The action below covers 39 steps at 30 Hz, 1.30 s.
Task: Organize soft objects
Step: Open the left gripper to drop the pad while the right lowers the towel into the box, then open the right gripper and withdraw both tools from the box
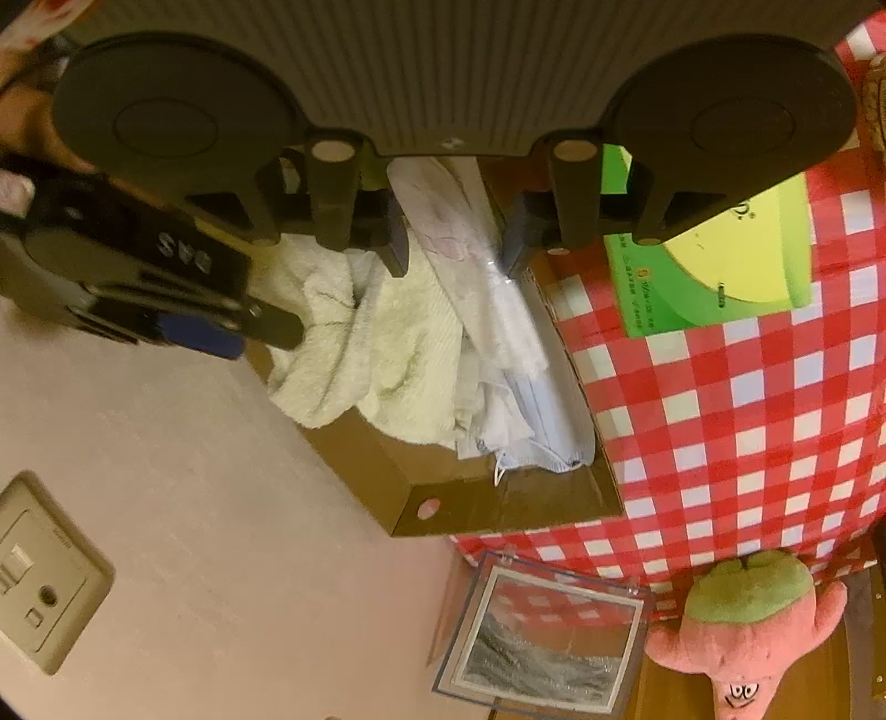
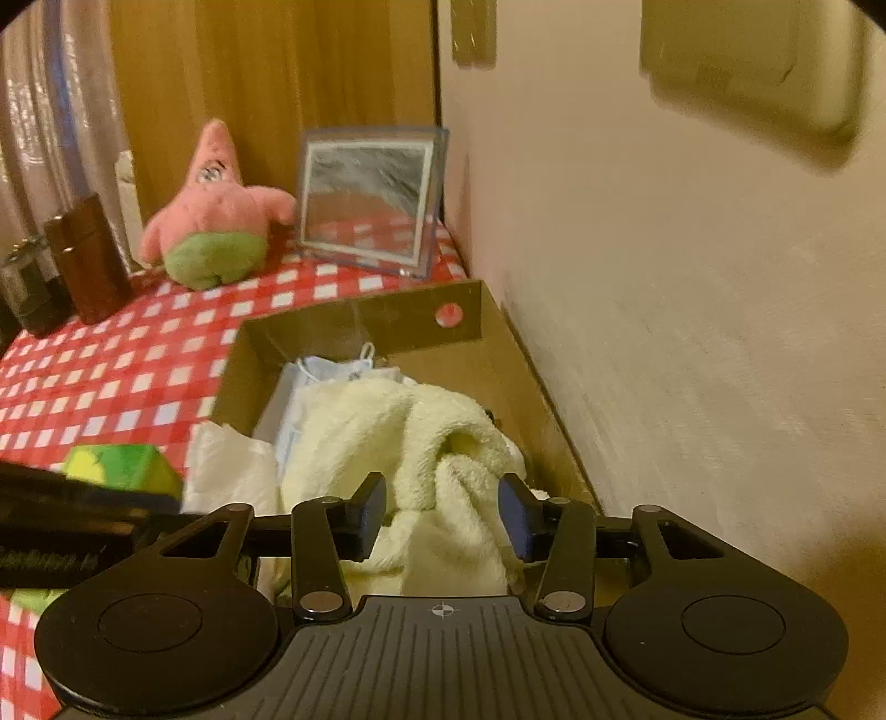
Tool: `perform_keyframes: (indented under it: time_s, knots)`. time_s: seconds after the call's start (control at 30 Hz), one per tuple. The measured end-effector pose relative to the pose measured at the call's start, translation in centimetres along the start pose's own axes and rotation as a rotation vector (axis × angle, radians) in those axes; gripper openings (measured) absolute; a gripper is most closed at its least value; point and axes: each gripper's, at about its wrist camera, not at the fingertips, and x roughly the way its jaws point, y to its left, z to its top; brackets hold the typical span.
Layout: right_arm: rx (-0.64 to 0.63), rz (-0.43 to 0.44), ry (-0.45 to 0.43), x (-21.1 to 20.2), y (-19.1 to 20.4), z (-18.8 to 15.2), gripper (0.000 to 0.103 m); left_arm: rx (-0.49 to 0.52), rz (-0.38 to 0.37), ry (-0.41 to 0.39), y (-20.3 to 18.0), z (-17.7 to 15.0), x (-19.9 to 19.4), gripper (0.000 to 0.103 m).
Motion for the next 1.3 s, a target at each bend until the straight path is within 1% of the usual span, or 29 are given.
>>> perform_keyframes:
  time_s: [0.17, 0.33, 0.47, 0.53, 0.57, 0.67, 0.73, 0.8, 0.87, 1.0, 1.1, 1.23, 1.3]
  knots:
    - [0.009, -0.001, -0.022, -3.1, 0.8, -0.8, 0.049, 0.000, -0.005, -0.021, 0.1, 0.0, -1.8, 0.037]
    - [0.027, 0.005, -0.021, -5.8, 1.3, -2.0, 0.051, -0.007, -0.007, -0.041, 0.3, -0.5, -4.1, 0.038]
    - [0.057, 0.023, -0.016, -7.9, 1.7, -2.9, 0.052, -0.016, -0.008, -0.064, 0.5, -1.5, -6.3, 0.043]
    - [0.062, 0.028, -0.017, -9.0, 1.8, -3.3, 0.055, -0.015, -0.008, -0.074, 0.5, -2.2, -7.5, 0.050]
    - [0.065, 0.027, -0.019, -9.6, 1.9, -3.6, 0.056, -0.009, -0.002, -0.079, 0.4, -2.6, -8.1, 0.055]
    - [0.079, 0.023, -0.020, -11.2, 2.3, -4.2, 0.060, 0.013, 0.025, -0.093, 0.3, -4.3, -9.9, 0.063]
    - [0.091, 0.018, -0.022, -12.3, 2.4, -4.8, 0.066, 0.020, 0.048, -0.099, 0.4, -5.4, -11.0, 0.067]
    - [0.096, 0.016, -0.022, -13.2, 2.6, -5.3, 0.069, 0.022, 0.064, -0.112, 0.4, -6.6, -12.3, 0.080]
    - [0.091, 0.021, -0.017, -14.2, 3.0, -5.8, 0.069, 0.024, 0.082, -0.130, 0.4, -7.9, -13.6, 0.086]
    - [0.099, 0.017, -0.013, -16.0, 3.7, -6.8, 0.070, 0.024, 0.114, -0.161, 0.3, -10.1, -15.7, 0.094]
    - [0.104, 0.019, -0.016, -17.2, 4.2, -7.6, 0.070, -0.007, 0.130, -0.178, 0.3, -11.5, -17.2, 0.098]
    - [0.099, 0.025, -0.009, -18.5, 5.1, -8.4, 0.070, -0.012, 0.149, -0.193, 0.3, -13.0, -18.8, 0.103]
    - [0.092, 0.029, -0.007, -19.0, 5.4, -8.7, 0.071, -0.018, 0.159, -0.193, 0.4, -13.6, -19.4, 0.103]
